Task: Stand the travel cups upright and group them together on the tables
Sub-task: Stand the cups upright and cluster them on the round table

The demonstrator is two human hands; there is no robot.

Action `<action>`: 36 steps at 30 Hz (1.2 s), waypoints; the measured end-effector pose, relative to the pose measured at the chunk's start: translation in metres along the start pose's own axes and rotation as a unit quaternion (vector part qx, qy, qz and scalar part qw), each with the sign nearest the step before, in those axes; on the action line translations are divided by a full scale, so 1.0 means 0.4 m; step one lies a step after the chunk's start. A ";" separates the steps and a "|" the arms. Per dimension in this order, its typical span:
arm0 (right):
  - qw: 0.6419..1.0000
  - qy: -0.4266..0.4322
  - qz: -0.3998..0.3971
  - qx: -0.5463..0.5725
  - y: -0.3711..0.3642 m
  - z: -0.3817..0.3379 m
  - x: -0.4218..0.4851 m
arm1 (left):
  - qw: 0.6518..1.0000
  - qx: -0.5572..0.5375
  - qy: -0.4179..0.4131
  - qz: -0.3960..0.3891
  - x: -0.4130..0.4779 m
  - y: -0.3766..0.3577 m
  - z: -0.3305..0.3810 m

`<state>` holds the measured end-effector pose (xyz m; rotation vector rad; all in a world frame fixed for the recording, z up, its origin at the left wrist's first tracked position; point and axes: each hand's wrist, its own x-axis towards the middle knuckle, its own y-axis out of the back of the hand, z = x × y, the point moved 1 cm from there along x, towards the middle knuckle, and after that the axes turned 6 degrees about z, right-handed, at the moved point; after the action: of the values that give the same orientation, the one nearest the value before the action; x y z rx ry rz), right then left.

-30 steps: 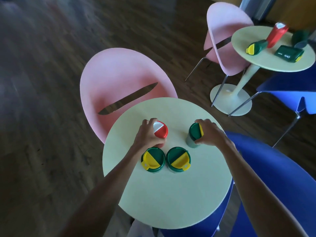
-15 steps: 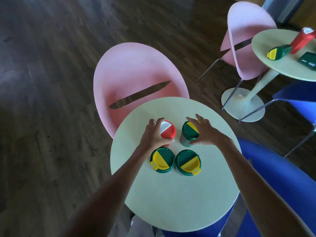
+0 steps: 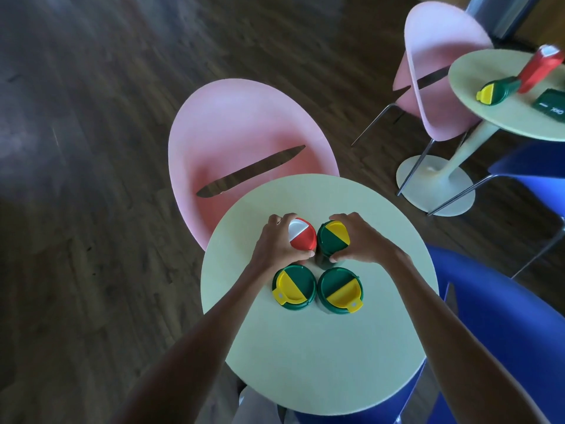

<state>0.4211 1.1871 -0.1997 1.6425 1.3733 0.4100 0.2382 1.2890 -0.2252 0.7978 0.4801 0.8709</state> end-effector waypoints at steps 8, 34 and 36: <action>0.999 -0.015 -0.035 0.012 -0.008 0.006 -0.014 | 0.999 0.009 -0.020 -0.037 -0.002 -0.005 -0.007; 0.937 -0.096 0.153 0.298 -0.229 0.059 -0.293 | 0.980 -0.197 -0.017 0.025 -0.288 -0.063 -0.104; 0.935 -0.092 0.162 0.303 -0.225 0.054 -0.292 | 0.980 -0.197 -0.016 0.033 -0.283 -0.066 -0.108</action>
<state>0.3465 1.0679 -0.2490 2.3634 1.1469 0.0003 0.1578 1.2037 -0.2663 0.4655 0.2399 0.9753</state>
